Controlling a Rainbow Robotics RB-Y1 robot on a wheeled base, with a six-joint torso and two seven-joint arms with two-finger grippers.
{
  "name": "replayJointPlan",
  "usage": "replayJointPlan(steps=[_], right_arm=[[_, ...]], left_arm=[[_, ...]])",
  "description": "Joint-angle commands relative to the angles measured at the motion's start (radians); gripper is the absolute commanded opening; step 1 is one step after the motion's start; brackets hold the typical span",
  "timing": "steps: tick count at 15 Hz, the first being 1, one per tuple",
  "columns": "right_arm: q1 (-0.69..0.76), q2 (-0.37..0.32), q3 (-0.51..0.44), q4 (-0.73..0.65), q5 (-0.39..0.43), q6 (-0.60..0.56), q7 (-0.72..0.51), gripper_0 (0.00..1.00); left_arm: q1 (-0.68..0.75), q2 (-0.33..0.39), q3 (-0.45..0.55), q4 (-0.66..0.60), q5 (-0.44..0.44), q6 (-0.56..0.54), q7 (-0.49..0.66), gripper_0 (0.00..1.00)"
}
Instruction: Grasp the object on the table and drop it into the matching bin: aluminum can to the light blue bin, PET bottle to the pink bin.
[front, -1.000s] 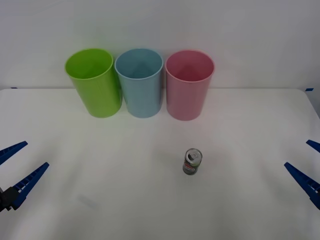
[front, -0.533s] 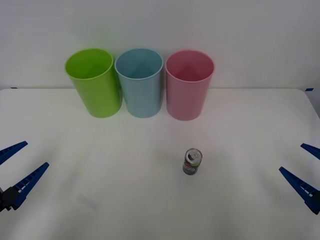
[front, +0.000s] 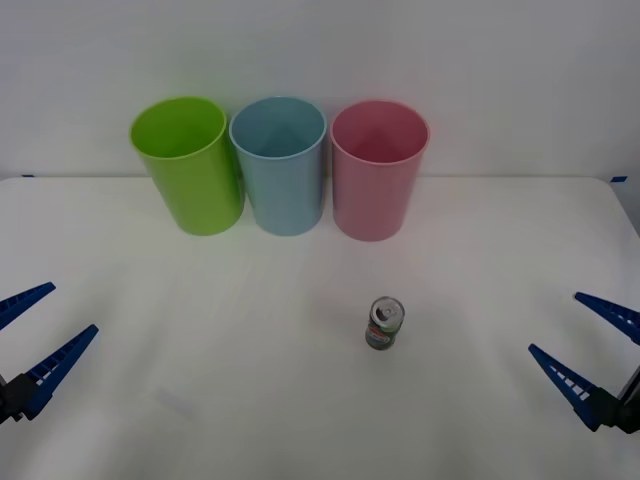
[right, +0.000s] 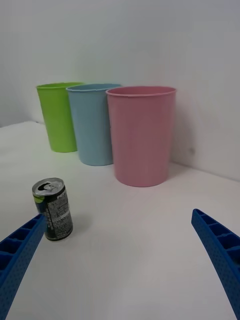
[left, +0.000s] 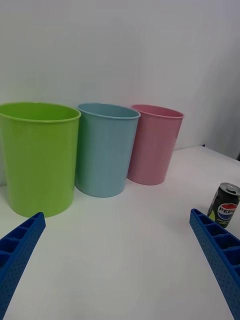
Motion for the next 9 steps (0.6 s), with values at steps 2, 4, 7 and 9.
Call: replayJointPlan(steps=[2,4,7,9], right_arm=[[-0.031,0.000,0.055,0.032,0.031,-0.002,0.068,1.00],[-0.055,0.000,0.093,0.068,0.041,-0.002,0.071,1.00],[-0.109,0.000,0.133,0.137,0.071,-0.006,0.085,1.00],[-0.144,0.000,0.167,0.184,0.077,-0.008,0.101,1.00]], left_arm=[[0.000,0.000,0.000,0.000,0.000,0.000,0.000,1.00],[0.000,0.000,0.000,0.000,0.000,0.000,0.000,1.00],[0.000,0.000,0.000,0.000,0.000,0.000,0.000,1.00],[0.000,0.000,0.000,0.000,0.000,0.000,0.000,1.00]])
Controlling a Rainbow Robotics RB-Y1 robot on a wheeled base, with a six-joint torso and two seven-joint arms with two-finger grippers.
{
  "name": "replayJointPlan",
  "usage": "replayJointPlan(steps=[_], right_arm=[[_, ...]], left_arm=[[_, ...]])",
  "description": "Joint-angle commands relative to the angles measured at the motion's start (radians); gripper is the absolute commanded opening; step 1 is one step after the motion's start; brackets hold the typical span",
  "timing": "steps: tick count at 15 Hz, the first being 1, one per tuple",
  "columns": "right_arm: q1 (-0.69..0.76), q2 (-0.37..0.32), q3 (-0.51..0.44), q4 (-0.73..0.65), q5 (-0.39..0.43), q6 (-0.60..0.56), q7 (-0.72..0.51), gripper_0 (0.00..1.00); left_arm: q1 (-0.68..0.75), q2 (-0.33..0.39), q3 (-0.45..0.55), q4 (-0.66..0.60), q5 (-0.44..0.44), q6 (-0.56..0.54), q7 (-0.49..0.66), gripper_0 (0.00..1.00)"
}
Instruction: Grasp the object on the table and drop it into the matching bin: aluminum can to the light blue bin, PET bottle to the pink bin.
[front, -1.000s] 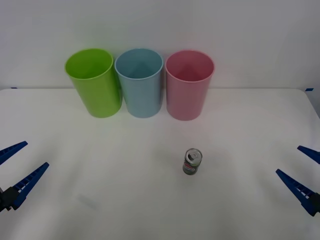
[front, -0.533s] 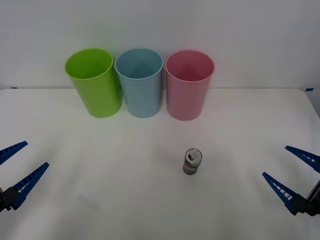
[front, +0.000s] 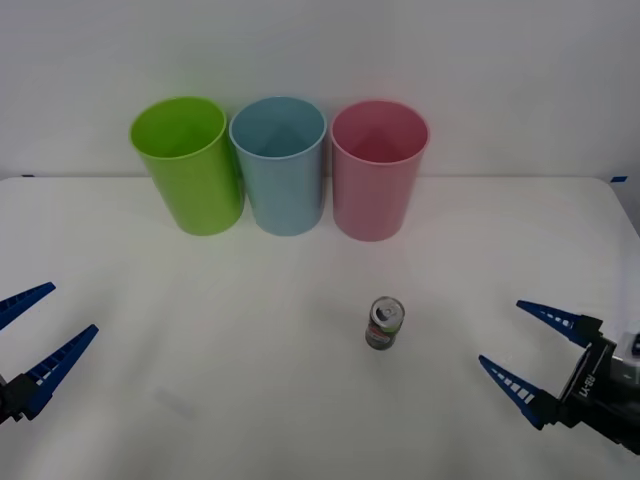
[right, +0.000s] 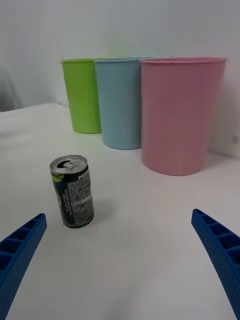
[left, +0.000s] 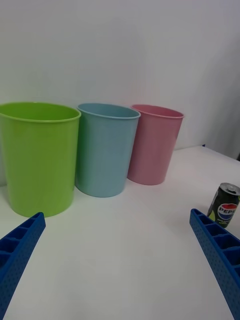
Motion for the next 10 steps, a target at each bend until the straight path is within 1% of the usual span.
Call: replayJointPlan(steps=[1,5,10], right_arm=[[-0.042,0.000,0.045,0.057,0.004,-0.001,0.017,1.00],[-0.083,0.000,0.140,0.106,0.004,0.047,0.035,1.00],[-0.123,0.000,0.270,0.123,0.003,0.151,0.058,1.00]], left_arm=[[0.000,0.000,0.000,0.000,0.000,0.000,0.000,1.00],[0.000,0.000,0.000,0.000,0.000,0.000,0.000,1.00],[0.000,0.000,0.000,0.000,0.000,0.000,0.000,1.00]])
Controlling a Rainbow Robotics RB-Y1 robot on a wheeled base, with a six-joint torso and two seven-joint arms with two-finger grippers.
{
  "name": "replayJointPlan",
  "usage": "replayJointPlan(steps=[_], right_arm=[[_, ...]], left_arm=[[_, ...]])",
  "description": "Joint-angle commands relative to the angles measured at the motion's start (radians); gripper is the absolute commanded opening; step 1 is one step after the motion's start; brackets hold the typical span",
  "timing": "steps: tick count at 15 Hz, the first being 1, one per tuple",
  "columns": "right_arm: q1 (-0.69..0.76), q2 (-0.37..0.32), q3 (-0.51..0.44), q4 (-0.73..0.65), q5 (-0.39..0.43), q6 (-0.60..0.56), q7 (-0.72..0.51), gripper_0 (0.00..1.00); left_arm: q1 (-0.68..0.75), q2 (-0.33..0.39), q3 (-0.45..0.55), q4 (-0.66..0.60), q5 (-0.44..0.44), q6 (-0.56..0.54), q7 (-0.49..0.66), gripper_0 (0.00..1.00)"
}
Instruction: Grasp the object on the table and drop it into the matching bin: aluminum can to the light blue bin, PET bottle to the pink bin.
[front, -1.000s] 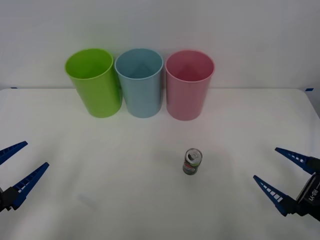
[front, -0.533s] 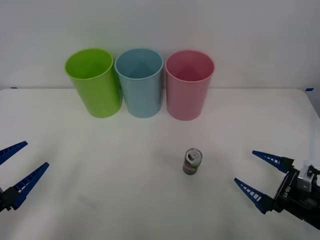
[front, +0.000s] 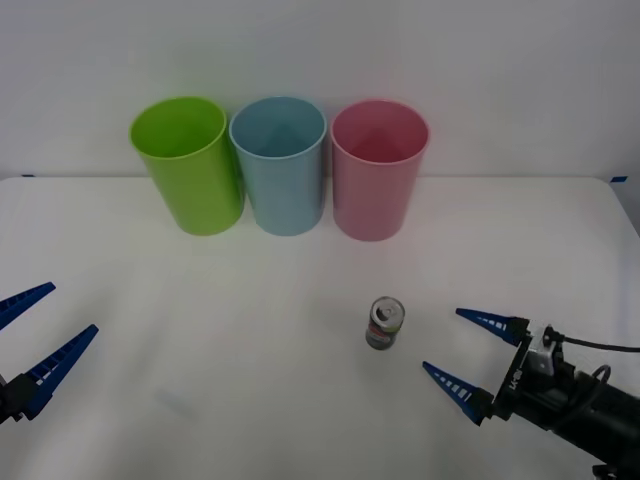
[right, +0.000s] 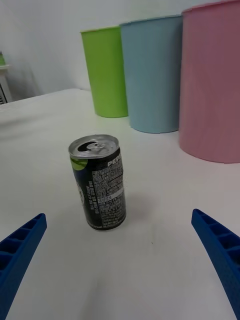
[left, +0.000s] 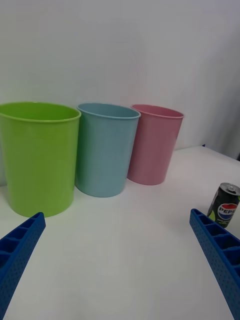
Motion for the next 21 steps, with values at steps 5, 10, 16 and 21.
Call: replayJointPlan(steps=[5,10,16,21], right_arm=[[-0.051,0.003,0.151,0.000,-0.029,0.144,0.024,1.00],[-0.081,0.043,0.200,0.000,-0.026,0.234,0.039,1.00],[-0.109,0.066,0.260,0.000,-0.026,0.332,0.047,1.00],[-0.120,0.075,0.286,0.000,-0.026,0.381,0.053,1.00]], left_arm=[[0.000,0.000,0.000,0.000,0.000,0.000,0.000,1.00],[0.000,0.000,0.000,0.000,0.000,0.000,0.000,1.00],[0.000,0.000,0.000,0.000,0.000,0.000,0.000,1.00],[0.000,0.000,0.000,0.000,0.000,0.000,0.000,1.00]])
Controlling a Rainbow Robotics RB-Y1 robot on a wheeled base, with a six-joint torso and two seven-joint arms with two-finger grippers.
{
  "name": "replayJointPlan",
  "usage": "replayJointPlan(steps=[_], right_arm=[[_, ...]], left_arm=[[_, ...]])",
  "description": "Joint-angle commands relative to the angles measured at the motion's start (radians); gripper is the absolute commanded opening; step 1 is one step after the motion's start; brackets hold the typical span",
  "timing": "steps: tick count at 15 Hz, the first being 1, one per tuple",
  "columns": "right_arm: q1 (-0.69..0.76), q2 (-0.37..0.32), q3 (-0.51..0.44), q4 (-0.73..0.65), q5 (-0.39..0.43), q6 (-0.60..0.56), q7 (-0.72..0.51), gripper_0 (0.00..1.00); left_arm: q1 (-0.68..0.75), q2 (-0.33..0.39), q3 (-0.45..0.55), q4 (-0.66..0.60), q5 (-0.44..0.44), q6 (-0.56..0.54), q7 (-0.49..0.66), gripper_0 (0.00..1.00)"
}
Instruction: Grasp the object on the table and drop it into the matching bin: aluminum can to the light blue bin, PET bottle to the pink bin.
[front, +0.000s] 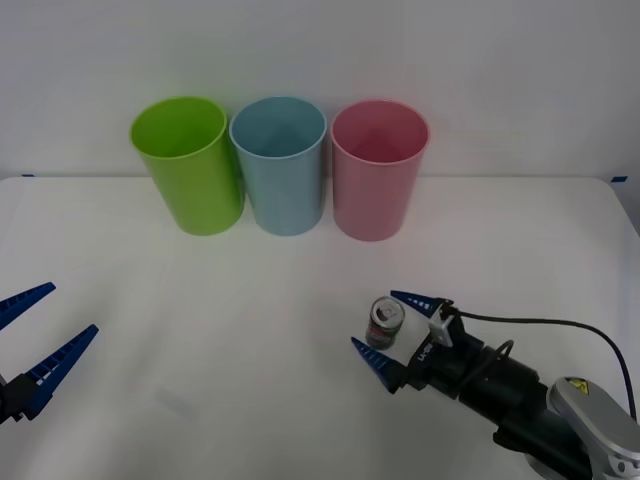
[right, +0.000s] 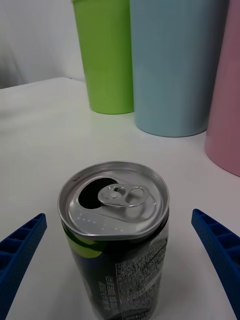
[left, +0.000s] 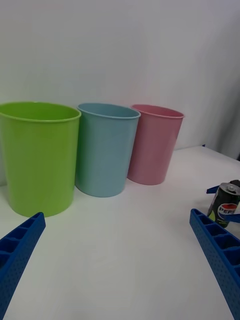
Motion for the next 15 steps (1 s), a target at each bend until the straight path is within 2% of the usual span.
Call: replayJointPlan(steps=[1,5,7,15], right_arm=[[-0.003,0.000,0.008,0.000,0.000,0.014,0.001,1.00],[-0.006,0.002,0.008,0.000,-0.001,0.020,0.007,1.00],[-0.006,0.005,0.008,0.000,-0.006,0.019,0.013,0.00],[-0.007,0.008,0.008,0.000,-0.011,0.020,0.032,0.00]], left_arm=[[0.000,0.000,0.000,0.000,0.000,0.000,0.000,1.00],[0.000,0.000,0.000,0.000,0.000,0.000,0.000,1.00],[0.000,0.000,0.000,0.000,0.000,0.000,0.000,1.00],[0.000,0.000,0.000,0.000,0.000,0.000,0.000,1.00]])
